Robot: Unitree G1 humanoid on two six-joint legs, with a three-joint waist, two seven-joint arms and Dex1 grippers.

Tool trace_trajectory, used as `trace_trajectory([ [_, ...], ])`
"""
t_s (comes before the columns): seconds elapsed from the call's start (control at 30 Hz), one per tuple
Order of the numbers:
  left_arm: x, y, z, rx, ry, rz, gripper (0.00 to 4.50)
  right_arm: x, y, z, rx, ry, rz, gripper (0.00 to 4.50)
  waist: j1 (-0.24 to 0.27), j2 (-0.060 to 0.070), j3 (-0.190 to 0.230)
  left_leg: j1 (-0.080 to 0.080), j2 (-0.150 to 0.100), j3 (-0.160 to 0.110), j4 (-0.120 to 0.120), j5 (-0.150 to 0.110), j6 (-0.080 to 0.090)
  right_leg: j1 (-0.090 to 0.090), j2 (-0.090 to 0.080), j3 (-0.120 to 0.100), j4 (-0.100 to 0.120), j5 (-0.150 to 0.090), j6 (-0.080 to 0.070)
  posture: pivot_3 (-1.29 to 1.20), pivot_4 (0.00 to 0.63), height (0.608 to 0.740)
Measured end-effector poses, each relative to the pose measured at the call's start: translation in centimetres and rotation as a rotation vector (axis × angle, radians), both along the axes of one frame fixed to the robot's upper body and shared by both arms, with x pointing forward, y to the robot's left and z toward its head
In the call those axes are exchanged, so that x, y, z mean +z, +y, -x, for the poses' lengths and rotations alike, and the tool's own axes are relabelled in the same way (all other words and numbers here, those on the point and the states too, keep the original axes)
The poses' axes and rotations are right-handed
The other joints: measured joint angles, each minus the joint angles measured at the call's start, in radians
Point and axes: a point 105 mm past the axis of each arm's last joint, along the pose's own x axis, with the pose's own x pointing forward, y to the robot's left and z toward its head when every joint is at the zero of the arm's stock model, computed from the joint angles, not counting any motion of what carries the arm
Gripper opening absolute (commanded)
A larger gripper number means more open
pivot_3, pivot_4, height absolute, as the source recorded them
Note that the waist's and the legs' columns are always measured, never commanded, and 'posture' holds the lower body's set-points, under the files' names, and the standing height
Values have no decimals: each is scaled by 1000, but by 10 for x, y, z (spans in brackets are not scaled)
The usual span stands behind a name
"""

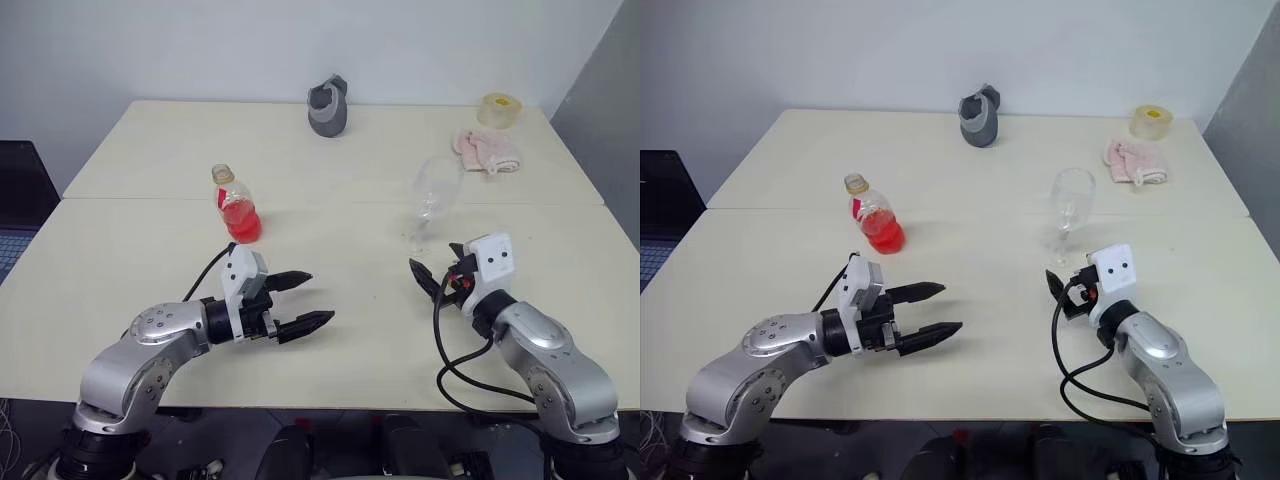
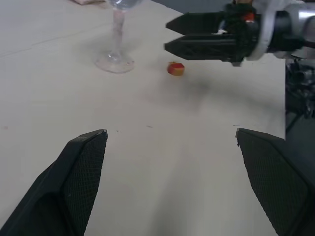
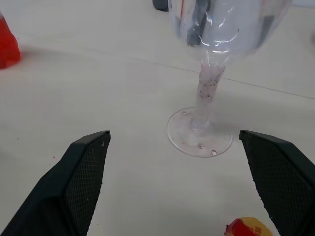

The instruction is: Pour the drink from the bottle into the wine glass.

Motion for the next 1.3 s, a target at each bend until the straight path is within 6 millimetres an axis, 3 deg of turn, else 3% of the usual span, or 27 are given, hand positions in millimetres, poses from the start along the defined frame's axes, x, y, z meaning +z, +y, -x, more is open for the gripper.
trace_trajectory([
  [0.23, 1, 4, -18, 37, -47, -11, 4476, -7, -1, -21, -42, 2, -32, 4500, 0, 0, 0, 0, 0, 0, 0, 0, 1, -1, 0, 0, 0, 0, 0, 0, 150, 740],
  [0.77, -2, 6, -17, 54, -55, -9, 4476, -13, 0, -67, -112, -59, -60, 4500, -2, 0, 0, 0, 0, 0, -1, 0, 1, -1, 0, 0, 0, 0, 0, 0, 150, 740],
  [1.3, 0, 5, -21, 86, -61, 1, 4476, -21, 7, -87, -125, -61, -110, 4500, -4, 0, 0, 0, 0, 0, 0, 0, 1, -1, -1, 0, 0, 0, 0, 0, 150, 740],
])
